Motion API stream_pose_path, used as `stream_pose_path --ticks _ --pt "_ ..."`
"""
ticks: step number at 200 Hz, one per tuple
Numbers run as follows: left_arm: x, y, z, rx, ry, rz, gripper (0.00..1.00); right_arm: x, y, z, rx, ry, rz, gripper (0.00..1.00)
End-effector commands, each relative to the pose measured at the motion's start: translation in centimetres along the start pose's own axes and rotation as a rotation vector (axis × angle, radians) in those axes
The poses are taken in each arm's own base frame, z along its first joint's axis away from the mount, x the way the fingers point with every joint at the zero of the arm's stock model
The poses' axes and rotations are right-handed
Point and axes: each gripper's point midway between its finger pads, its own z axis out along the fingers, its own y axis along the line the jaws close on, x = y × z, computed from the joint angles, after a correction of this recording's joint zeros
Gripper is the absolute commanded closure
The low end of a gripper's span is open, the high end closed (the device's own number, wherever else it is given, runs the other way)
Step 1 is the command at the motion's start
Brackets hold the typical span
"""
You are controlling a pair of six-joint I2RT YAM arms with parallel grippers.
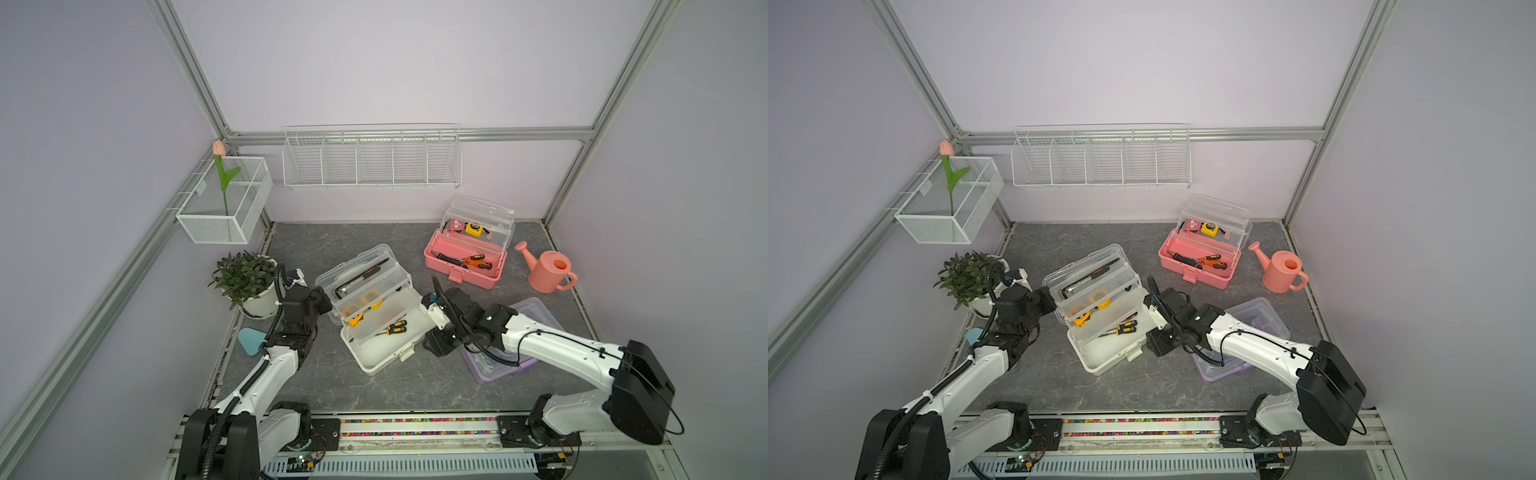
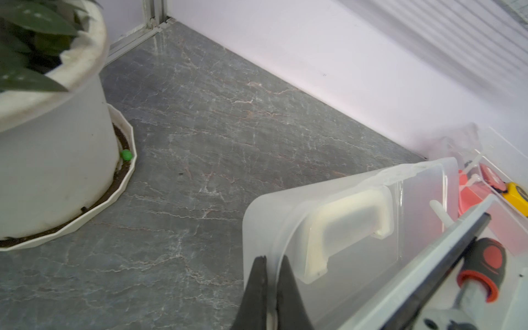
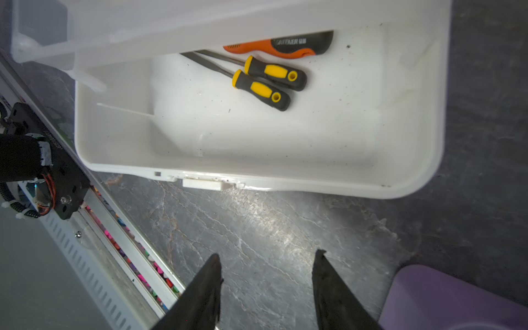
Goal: Close toolboxes
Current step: Close the toolbox lid.
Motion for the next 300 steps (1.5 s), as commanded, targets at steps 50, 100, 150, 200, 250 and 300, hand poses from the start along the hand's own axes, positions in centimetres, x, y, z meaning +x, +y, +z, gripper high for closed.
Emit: stream_pose_path --ticks 50,100,150,200,250,300 --pt "-4.5 -5.6 -3.1 0.234 -0.213 0.042 1.0 -2.9 -0.3 3.8 0.002 -0.126 0.066 0.54" --pt "-2.7 -8.7 -4.7 0.307 -0.202 0.131 1.0 -8.7 -2.3 5.6 0.034 -0.267 0.104 0.54" --pt "-0.4 -10.0 -5.3 0.342 -0.155 0.17 1.0 -12.3 -4.2 6.9 0.052 -0.32 0.126 0.52" --pt "3.1 -11.3 -5.9 0.418 -0.059 0.133 0.99 -14.4 -6.3 7.8 0.042 -0.368 0.187 0.5" --pt "6.7 -13.2 -6.4 0.49 0.053 0.136 0.99 -15.2 -6.9 8.6 0.029 -0.37 0.21 0.5" --pt "8.2 -16.5 -6.7 0.564 0.121 0.219 0.99 -15.8 -6.6 9.2 0.006 -0.36 0.202 0.5"
